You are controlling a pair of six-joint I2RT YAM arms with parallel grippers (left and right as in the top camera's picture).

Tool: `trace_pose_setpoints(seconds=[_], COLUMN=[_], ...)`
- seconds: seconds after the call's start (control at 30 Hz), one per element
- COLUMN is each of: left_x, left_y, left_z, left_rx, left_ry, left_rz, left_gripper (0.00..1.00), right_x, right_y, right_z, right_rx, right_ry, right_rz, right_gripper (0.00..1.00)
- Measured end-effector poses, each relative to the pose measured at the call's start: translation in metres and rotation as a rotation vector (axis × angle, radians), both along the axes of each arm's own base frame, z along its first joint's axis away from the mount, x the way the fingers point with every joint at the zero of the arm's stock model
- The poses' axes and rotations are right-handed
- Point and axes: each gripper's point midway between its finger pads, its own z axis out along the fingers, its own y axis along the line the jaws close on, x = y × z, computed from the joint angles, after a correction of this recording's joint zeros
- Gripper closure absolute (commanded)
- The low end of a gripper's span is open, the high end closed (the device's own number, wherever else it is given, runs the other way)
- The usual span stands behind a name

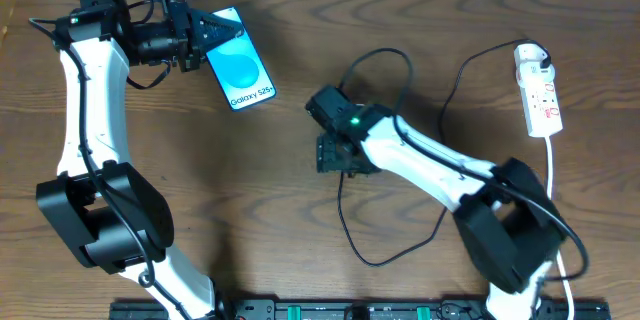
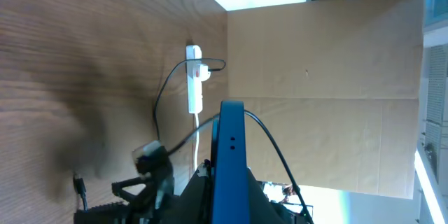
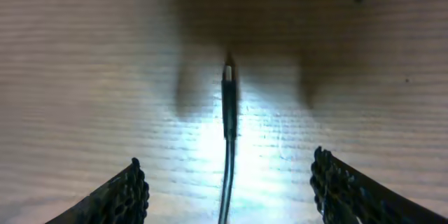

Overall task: Plug charger to phone and switch on socket
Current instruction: 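Lower the right gripper and grasp the black cable's USB-C plug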

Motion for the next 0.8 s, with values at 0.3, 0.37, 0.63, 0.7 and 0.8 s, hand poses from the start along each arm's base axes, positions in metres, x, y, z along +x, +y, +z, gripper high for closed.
trace_pose_setpoints(seconds=[0.3,0.37,0.63,0.7,0.8], left_x=[0.000,0.000,0.000,0.001,0.001], left_y=[0.000,0.000,0.000,0.001,0.001], left_z=[0.000,0.000,-0.001,-0.001,-0.001], left_rx=[-0.001,0.003,0.007,0.009,0.009], left_ry=[-0.002,-0.001,0.000,0.001,0.001], left_rz=[0.000,0.001,0.002,0.003,0.003], left_gripper=[0.93,0.93,0.93,0.92,0.92], right_x=[-0.004,-0.003,0.004,0.005,0.007], right_y=[-0.010,-0.010,-0.009,-0.009,-0.009], right_z=[-0.027,-0.027,-0.026,-0.026,-0.026], right_rx=[-0.090,-0.092,-0.093,-0.094,-0.093], right_ry=[0.060,0.057,0.025,0.018,0.009], right_rz=[-0.028,-0.030,-0.041,-0.042,-0.046], right_gripper=[0.52,0.59,0.70,0.71,0.72])
